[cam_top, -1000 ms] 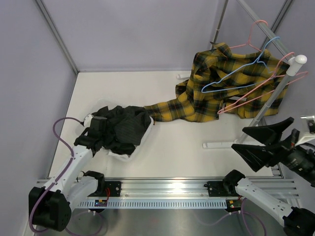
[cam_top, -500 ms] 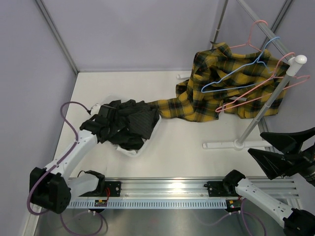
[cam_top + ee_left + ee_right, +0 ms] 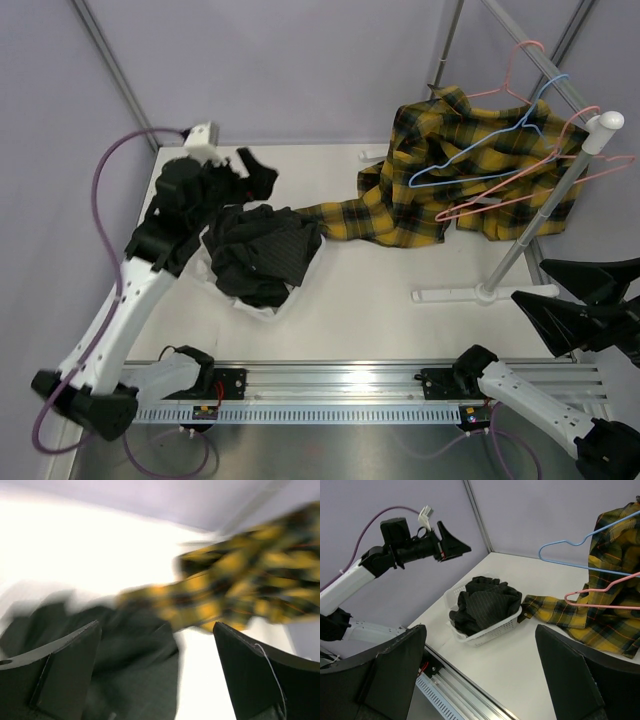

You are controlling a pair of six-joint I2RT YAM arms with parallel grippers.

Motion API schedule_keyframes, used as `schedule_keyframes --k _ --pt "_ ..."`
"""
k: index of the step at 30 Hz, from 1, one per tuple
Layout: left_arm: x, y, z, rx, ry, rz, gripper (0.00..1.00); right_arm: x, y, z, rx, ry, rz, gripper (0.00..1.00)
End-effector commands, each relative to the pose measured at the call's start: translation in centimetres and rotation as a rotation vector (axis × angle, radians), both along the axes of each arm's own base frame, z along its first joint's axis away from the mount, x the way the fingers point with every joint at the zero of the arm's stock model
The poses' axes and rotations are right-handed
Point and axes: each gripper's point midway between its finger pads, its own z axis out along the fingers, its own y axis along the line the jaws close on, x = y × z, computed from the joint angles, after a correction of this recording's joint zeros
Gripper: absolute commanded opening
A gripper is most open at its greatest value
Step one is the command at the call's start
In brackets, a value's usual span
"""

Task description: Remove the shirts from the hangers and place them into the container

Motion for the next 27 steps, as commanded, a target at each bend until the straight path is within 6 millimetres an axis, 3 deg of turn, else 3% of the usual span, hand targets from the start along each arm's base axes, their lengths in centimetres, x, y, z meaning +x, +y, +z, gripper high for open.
schedule_keyframes --k 1,2,3,5,6,7,9,11,13,14,15,16,17,18,20,22,23,24,27 --pt "2.3 -9.8 11.4 0.080 -0.497 -0.508 0.99 0.8 -0.5 0.3 -0.030 -0.003 -0.050 0.99" --pt "1.7 -12.2 13.8 0.081 -0.638 -0.621 0.99 1.0 -0.9 0.1 -0.028 0.007 -0.075 0.99" --pt "3.8 -13.7 12.8 0.138 -0.670 -0.657 0.99 1.3 -0.9 -0.4 -0.033 0.023 -0.086 0.99" --pt "4.9 -15.3 15.9 0.145 -0.837 -0.678 0.99 1.7 -0.8 -1.2 -0.044 0.059 -0.095 0.99" --pt "7.8 -16.7 13.7 0.151 -0.809 -0.688 0.99 2.0 -0.5 -1.7 -0.048 0.083 -0.096 0.99" --pt "8.5 -17.4 15.7 0.162 -0.876 -0.700 0.99 2.3 -0.2 -2.2 -0.061 0.111 -0.092 1.00" --pt "11.9 -19.7 13.5 0.164 -0.896 -0.732 0.99 2.6 0.2 -2.8 -0.058 0.150 -0.090 0.99" --pt "12.8 -20.8 13.9 0.157 -0.999 -0.728 0.99 2.7 0.3 -3.2 -0.052 0.172 -0.094 1.00" --pt "14.8 -22.7 12.2 0.150 -1.034 -0.762 0.99 2.9 0.5 -3.8 -0.049 0.203 -0.097 0.99" --pt "14.7 -23.3 13.8 0.146 -1.087 -0.797 0.99 3.0 0.5 -4.1 -0.051 0.215 -0.101 0.99" --pt "15.0 -24.1 13.4 0.143 -1.107 -0.823 0.99 3.1 0.6 -4.3 -0.046 0.230 -0.104 0.99" --pt "16.4 -25.3 10.9 0.138 -1.084 -0.855 0.99 3.2 0.8 -4.5 -0.050 0.241 -0.099 0.99" --pt "16.5 -25.8 10.5 0.131 -1.100 -0.876 0.99 3.3 1.0 -4.5 -0.050 0.247 -0.094 1.00" --pt "16.5 -26.0 11.4 0.125 -1.159 -0.873 0.99 3.5 1.3 -4.7 -0.054 0.260 -0.089 1.00" --pt "16.9 -27.1 9.2 0.108 -1.196 -0.904 0.99 3.7 1.4 -5.0 -0.061 0.270 -0.093 1.00" --pt "16.3 -27.5 9.3 0.078 -1.269 -0.925 0.99 4.1 1.6 -5.5 -0.067 0.286 -0.104 0.99" --pt "17.0 -28.2 7.5 0.076 -1.247 -0.952 0.99 4.2 1.6 -5.5 -0.069 0.288 -0.105 0.99" --pt "16.9 -28.5 8.2 0.078 -1.275 -0.961 0.99 4.4 1.9 -5.6 -0.071 0.298 -0.101 0.99" --pt "17.2 -30.2 5.6 0.084 -1.280 -1.005 0.99 4.5 2.3 -5.5 -0.066 0.303 -0.090 0.99"
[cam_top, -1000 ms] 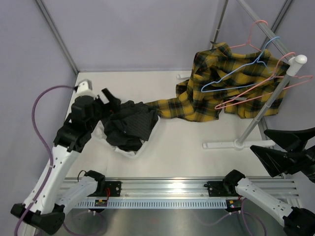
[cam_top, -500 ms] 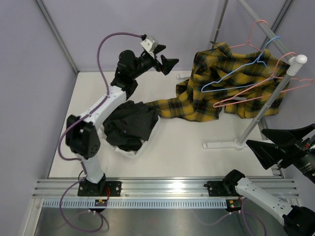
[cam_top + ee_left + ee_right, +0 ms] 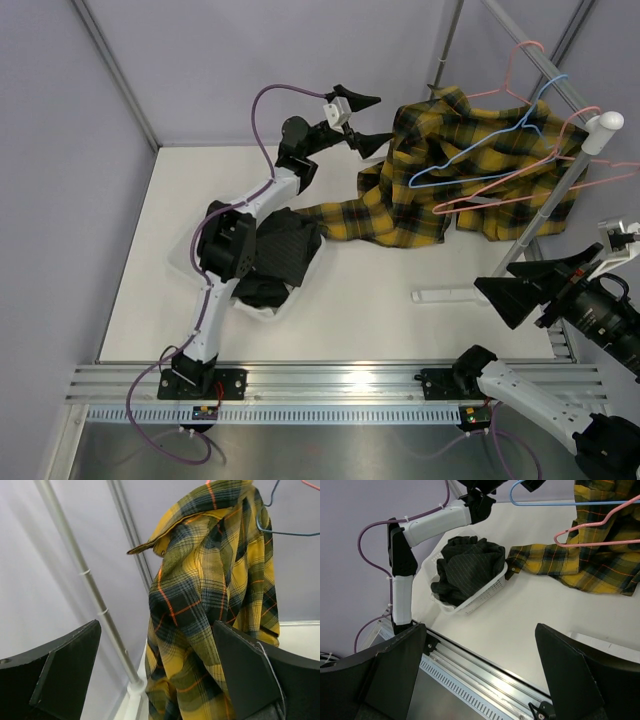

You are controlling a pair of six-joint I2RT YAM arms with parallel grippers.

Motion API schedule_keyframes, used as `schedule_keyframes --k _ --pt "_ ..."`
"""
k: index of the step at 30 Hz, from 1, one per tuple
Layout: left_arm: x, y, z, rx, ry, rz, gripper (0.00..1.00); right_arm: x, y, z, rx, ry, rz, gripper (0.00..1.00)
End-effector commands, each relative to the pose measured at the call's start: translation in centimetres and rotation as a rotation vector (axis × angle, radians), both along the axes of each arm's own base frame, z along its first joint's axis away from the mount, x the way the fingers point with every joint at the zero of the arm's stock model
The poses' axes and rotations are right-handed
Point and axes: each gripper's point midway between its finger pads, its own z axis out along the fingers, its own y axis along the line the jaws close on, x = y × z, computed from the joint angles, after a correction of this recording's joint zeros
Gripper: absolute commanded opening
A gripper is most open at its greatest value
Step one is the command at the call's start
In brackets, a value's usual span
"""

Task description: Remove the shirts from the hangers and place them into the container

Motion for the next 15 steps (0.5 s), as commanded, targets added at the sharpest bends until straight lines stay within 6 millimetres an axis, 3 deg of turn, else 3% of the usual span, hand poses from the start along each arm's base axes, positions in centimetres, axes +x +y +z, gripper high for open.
schedule_keyframes --k 1,3,4,6,10,15 --pt "-2.8 -1.1 3.8 -0.075 -0.219 -0.080 0.99 1.1 0.8 0.0 0.003 0.028 -0.010 1.00" --pt "-2.7 -2.4 2.3 -0.068 -0.202 -0.110 0.99 1.3 0.8 -0.3 0.001 0.040 -0.020 1.00" --pt "-3.0 -2.8 3.6 -0.084 -0.231 -0.117 0.99 1.4 0.9 -0.3 0.003 0.040 -0.022 0.99" --pt "-2.4 -4.4 1.7 -0.048 -0.213 -0.120 0.99 1.4 1.0 -0.4 0.006 0.044 -0.019 1.00" --pt "-4.1 -7.3 1.3 -0.011 -0.254 -0.136 0.99 1.3 0.8 -0.3 0.018 0.045 -0.028 0.99" --pt "-6.2 -9.1 0.9 0.015 -0.241 -0.189 0.99 1.2 0.7 -0.3 0.026 0.044 -0.029 0.99"
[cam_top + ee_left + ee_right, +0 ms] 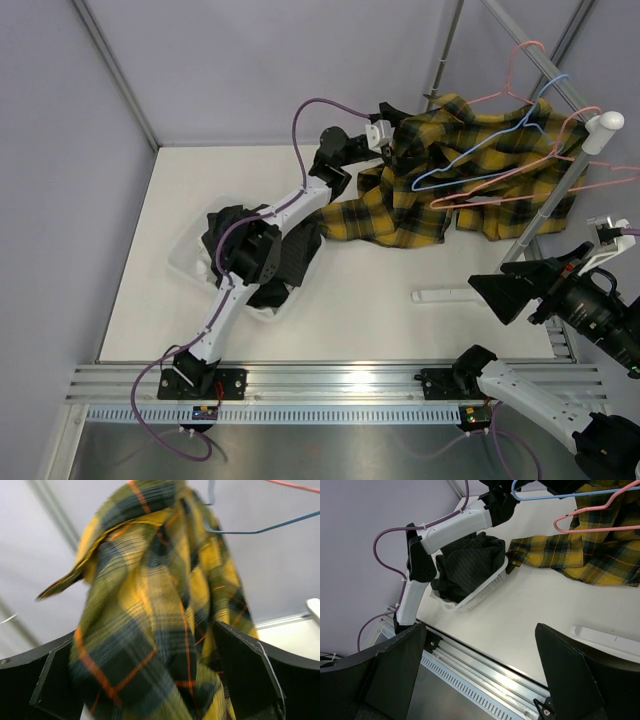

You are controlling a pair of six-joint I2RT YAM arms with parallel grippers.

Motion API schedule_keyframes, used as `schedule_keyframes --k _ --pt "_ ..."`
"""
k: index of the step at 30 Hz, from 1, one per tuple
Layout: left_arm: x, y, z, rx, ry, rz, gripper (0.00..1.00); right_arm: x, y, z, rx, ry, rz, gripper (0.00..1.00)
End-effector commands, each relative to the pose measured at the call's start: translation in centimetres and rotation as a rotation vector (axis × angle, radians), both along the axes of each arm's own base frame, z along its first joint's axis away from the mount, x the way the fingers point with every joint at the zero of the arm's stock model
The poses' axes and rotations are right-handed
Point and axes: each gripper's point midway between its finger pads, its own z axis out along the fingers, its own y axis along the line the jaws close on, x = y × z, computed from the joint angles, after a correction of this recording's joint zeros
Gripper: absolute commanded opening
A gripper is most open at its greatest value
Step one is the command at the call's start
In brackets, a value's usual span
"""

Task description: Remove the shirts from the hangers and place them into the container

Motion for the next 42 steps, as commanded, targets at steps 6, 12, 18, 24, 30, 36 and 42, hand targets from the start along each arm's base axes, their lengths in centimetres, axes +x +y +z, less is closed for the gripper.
schedule_keyframes --k 6,12,18,24,30,36,42 --pt "-4.8 -1.5 3.5 -0.038 -0.081 -0.070 0.99 0.7 0.3 0.2 0.019 -0.005 -0.015 0.99" --pt "-3.6 -1.5 6.0 -0.085 0.005 0.049 0.77 0.1 -0.2 0.5 0.032 -0.022 -0.017 0.99" --pt "-2.0 -1.2 6.8 -0.158 0.110 0.131 0.38 -0.2 -0.4 0.3 0.026 -0.022 -0.018 0.99" --pt "-1.3 -2.2 7.9 -0.184 0.154 0.192 0.00 -0.4 -0.4 0.6 0.030 -0.032 -0.006 0.99" --pt "-5.5 -1.3 11.7 -0.269 0.141 0.115 0.00 -0.4 -0.5 0.2 0.010 -0.028 -0.006 0.99" --pt "-9.0 0.9 16.9 -0.371 0.116 0.043 0.00 -0.8 -0.7 0.5 0.011 -0.038 0.001 0.99" --pt "-10.6 2.2 18.8 -0.394 0.118 0.024 0.00 -1.2 -0.9 0.5 0.011 -0.046 0.010 0.99"
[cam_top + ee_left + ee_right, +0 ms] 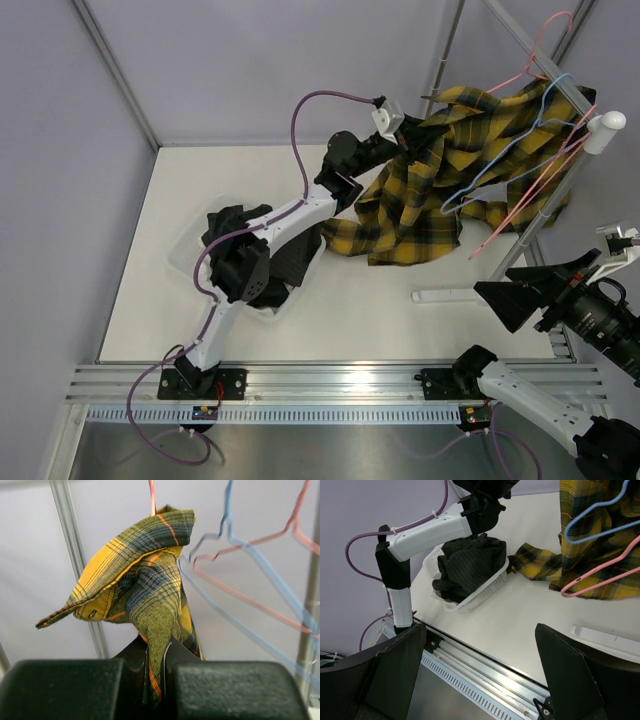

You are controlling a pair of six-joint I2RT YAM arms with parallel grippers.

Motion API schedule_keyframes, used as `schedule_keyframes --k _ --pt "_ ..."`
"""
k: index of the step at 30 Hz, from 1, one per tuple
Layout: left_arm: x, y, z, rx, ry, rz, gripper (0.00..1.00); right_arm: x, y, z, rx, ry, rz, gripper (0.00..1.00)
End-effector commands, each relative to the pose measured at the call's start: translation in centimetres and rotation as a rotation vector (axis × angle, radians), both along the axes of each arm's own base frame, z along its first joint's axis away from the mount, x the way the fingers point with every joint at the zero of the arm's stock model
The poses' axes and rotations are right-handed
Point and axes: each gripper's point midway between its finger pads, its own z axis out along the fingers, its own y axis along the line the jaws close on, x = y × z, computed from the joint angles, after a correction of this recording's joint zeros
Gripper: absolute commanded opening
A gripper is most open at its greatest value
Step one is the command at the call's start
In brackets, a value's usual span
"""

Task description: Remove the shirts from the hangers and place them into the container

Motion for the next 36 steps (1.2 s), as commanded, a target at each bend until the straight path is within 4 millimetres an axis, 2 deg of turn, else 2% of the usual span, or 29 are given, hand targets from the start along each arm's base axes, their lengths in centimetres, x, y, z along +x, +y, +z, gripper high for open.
schedule_keyframes --k 1,2,3,4,5,6,7,8,9,10,11,14,15,16,20,21,22,23,24,25,26,27,28,29,31,32,34,35,36 --pt "-4.6 4.7 11.5 -0.226 -0.178 0.002 0.00 -0.4 -0.3 0.6 -0.002 -0.031 0.009 0.99" --pt "-4.3 4.5 10.4 -0.208 -0.156 0.007 0.00 -0.3 -0.3 0.7 -0.006 -0.032 0.008 0.99" --pt "-5.1 5.6 11.7 -0.231 -0.174 0.017 0.00 -0.3 -0.4 0.7 -0.009 -0.031 0.004 0.99" --pt "-5.4 5.9 11.6 -0.224 -0.177 0.031 0.00 -0.2 -0.4 0.7 -0.016 -0.030 -0.004 0.99" --pt "-5.0 5.7 9.4 -0.185 -0.143 0.042 0.00 0.0 -0.4 0.3 -0.031 -0.014 -0.008 0.99" --pt "-6.0 7.1 11.0 -0.210 -0.165 0.060 0.00 0.1 -0.3 -0.1 -0.046 -0.002 -0.005 0.99" --pt "-5.9 7.6 10.6 -0.195 -0.170 0.082 0.00 0.7 -0.2 -0.5 -0.069 0.017 -0.014 0.99" --pt "-5.6 7.7 8.7 -0.160 -0.135 0.101 0.00 0.9 -0.2 -1.1 -0.089 0.039 -0.022 0.99" --pt "-5.9 8.0 8.4 -0.145 -0.131 0.108 0.00 1.3 0.0 -1.7 -0.106 0.055 -0.029 1.00" --pt "-7.0 9.4 9.8 -0.154 -0.158 0.124 0.00 1.6 0.0 -1.9 -0.120 0.057 -0.033 0.99" --pt "-6.8 9.6 7.7 -0.119 -0.120 0.143 0.00 2.0 0.2 -2.2 -0.122 0.055 -0.037 1.00" --pt "-8.3 11.9 8.7 -0.105 -0.126 0.187 0.00 2.5 0.7 -1.3 -0.100 -0.005 -0.027 0.99" --pt "-8.0 12.2 6.7 -0.055 -0.084 0.207 0.00 2.8 0.9 -1.5 -0.109 -0.013 -0.025 0.99" --pt "-8.7 13.6 8.1 -0.076 -0.075 0.234 0.00 3.2 1.3 -0.9 -0.100 -0.039 -0.017 0.99" --pt "-8.3 16.9 6.2 0.001 0.172 0.352 0.00 6.5 4.3 -1.2 -0.130 -0.055 0.017 0.97" --pt "-8.7 17.5 6.0 0.018 0.229 0.360 0.00 8.2 5.5 -1.4 -0.159 -0.046 0.024 0.97" --pt "-8.9 17.8 4.2 0.078 0.304 0.399 0.00 9.4 6.2 -0.6 -0.153 -0.072 0.015 0.97" --pt "-10.3 19.1 5.3 0.067 0.308 0.407 0.00 10.3 6.5 0.4 -0.152 -0.094 -0.002 0.96" --pt "-11.1 19.6 5.1 0.082 0.317 0.414 0.00 11.4 7.0 0.9 -0.171 -0.106 -0.014 0.95" --pt "-11.6 20.1 4.2 0.097 0.345 0.449 0.00 13.8 8.1 1.0 -0.193 -0.103 -0.039 0.94" --pt "-12.2 20.7 2.9 0.142 0.381 0.462 0.00 14.6 8.4 2.5 -0.183 -0.134 -0.053 0.93" --pt "-13.4 21.9 3.8 0.128 0.386 0.459 0.00 16.7 9.7 2.0 -0.226 -0.122 -0.053 0.93" --pt "-13.9 22.3 2.7 0.148 0.403 0.456 0.00 17.8 10.4 2.6 -0.228 -0.136 -0.061 0.93" --pt "-15.0 23.6 3.3 0.132 0.406 0.456 0.00 19.2 11.6 3.6 -0.234 -0.148 -0.052 0.92" --pt "-15.9 24.4 2.7 0.140 0.419 0.453 0.00 20.2 12.8 5.0 -0.223 -0.162 -0.035 0.91" --pt "-16.2 24.7 1.8 0.155 0.432 0.457 0.00 20.2 12.9 7.3 -0.182 -0.204 -0.038 0.91" --pt "-17.2 25.8 1.7 0.146 0.436 0.454 0.00 21.7 14.6 7.6 -0.180 -0.198 -0.016 0.88" --pt "-17.5 26.0 0.9 0.158 0.441 0.453 0.00 21.6 14.5 9.2 -0.150 -0.223 -0.023 0.88" --pt "-17.7 26.2 1.0 0.154 0.437 0.451 0.00 22.5 15.3 8.7 -0.161 -0.207 -0.018 0.87"
